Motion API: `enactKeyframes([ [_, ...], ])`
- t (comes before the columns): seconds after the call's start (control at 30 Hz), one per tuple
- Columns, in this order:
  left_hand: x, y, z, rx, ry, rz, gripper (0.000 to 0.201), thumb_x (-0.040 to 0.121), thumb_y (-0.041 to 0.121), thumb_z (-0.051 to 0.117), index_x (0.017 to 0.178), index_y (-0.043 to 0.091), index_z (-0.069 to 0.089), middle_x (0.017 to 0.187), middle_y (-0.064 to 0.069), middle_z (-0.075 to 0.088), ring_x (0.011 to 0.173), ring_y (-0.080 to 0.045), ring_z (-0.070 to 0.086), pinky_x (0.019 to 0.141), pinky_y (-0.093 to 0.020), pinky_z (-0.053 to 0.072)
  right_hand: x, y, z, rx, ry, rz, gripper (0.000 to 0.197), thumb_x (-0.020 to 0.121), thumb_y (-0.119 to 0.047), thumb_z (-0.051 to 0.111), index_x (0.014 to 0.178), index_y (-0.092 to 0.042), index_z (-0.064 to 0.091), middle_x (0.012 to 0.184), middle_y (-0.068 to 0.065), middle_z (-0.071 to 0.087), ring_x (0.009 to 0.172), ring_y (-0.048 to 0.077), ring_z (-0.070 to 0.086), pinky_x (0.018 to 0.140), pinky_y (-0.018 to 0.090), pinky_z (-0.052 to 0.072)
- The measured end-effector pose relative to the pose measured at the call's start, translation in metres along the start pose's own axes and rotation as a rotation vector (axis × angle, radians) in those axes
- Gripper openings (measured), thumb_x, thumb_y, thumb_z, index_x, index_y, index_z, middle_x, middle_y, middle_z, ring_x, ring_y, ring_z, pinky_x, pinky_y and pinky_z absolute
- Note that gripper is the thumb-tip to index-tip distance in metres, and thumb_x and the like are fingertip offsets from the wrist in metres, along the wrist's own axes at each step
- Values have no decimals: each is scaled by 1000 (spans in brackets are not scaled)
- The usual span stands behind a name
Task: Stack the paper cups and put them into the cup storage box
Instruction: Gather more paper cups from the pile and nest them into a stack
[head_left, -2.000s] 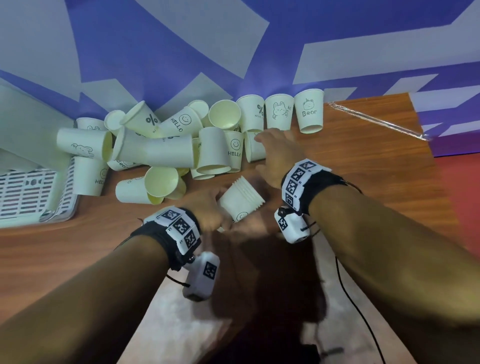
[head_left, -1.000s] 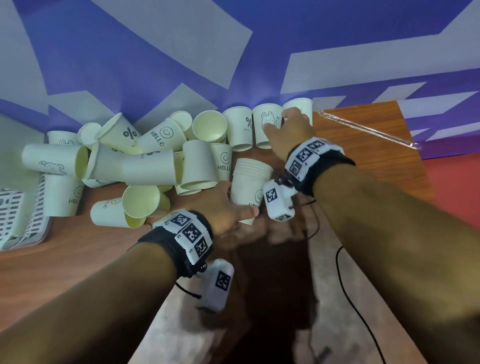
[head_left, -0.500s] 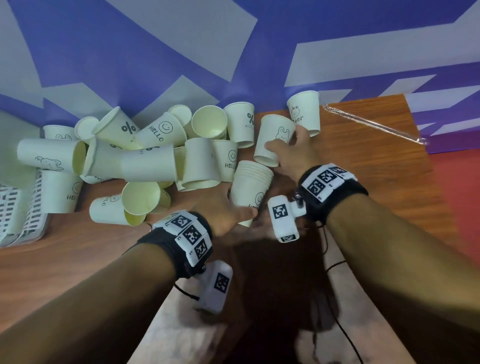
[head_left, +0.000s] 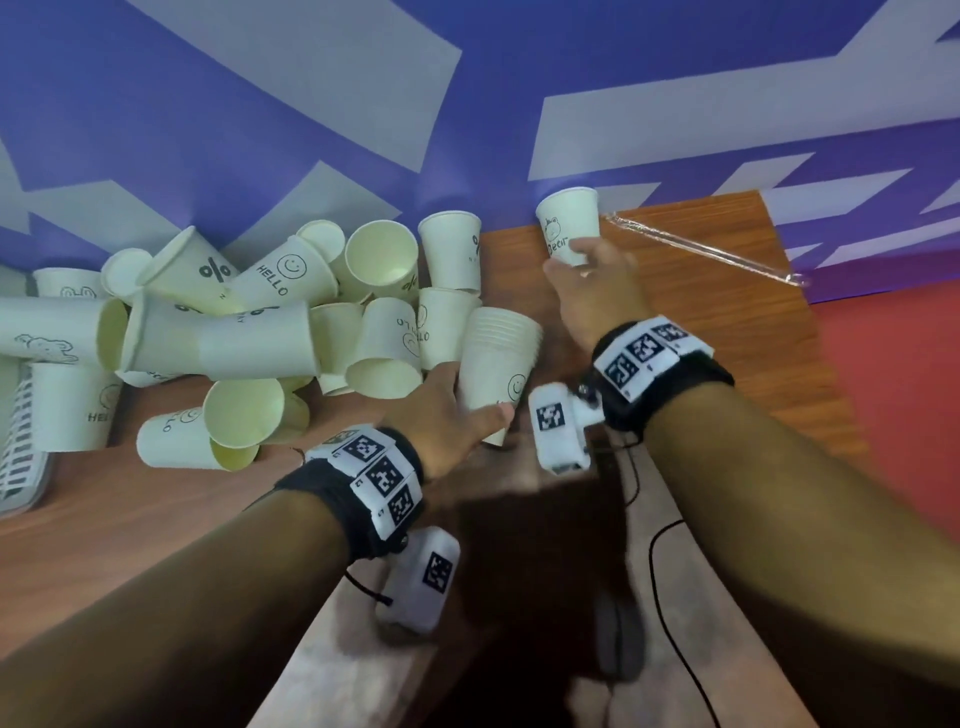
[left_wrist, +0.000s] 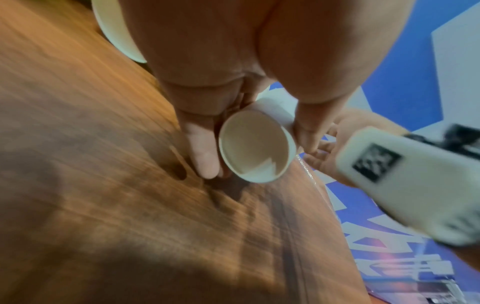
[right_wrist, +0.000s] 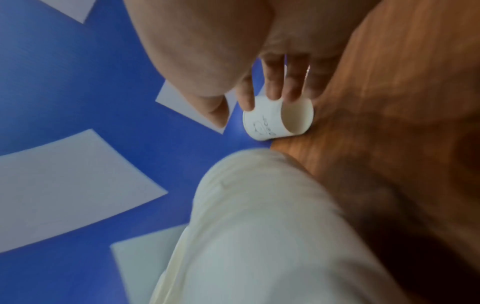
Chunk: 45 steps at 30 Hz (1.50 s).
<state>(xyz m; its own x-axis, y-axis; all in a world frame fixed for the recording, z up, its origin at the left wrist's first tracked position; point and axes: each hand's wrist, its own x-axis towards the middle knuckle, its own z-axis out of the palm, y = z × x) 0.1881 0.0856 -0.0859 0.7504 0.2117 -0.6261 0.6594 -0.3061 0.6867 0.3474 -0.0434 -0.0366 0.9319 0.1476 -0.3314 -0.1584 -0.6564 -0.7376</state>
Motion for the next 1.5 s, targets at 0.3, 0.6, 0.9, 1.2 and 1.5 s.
enactKeyframes([
  [0.3,-15,16,-3,11,-23,78,57,66,62,65,113,31,58,95,5,70,83,-17,70,78,-47,60,69,-4,-1,-102,-41,186,61,77,-44,72,130,-21,54,107,-1,68,79,18,63,73,31,47],
  [0.6,-35,8,-4,-18,-7,-23,74,65,55,77,127,26,49,106,6,66,93,-15,68,85,-44,58,-4,21,8,633,-188,325,84,79,-11,73,146,-35,29,120,1,60,104,26,65,81,48,59],
  [0.9,-80,8,-25,377,125,-25,64,68,78,59,121,47,39,98,17,63,82,-6,60,71,-24,50,-83,20,10,255,-428,155,29,80,-62,62,79,-34,68,91,-18,67,97,11,64,106,44,44],
  [1.2,-109,-12,-41,256,183,-10,42,73,53,77,104,37,55,99,11,68,92,-13,64,89,-39,51,-61,-8,23,-76,-102,86,79,82,-56,63,151,-35,30,155,3,29,137,27,41,112,42,36],
  [1.5,-114,-16,-53,129,188,-69,89,51,67,68,130,32,46,114,9,64,104,-18,62,96,-46,50,-64,-10,38,269,-185,134,51,84,-37,69,131,-29,52,107,-9,62,97,16,60,84,32,48],
])
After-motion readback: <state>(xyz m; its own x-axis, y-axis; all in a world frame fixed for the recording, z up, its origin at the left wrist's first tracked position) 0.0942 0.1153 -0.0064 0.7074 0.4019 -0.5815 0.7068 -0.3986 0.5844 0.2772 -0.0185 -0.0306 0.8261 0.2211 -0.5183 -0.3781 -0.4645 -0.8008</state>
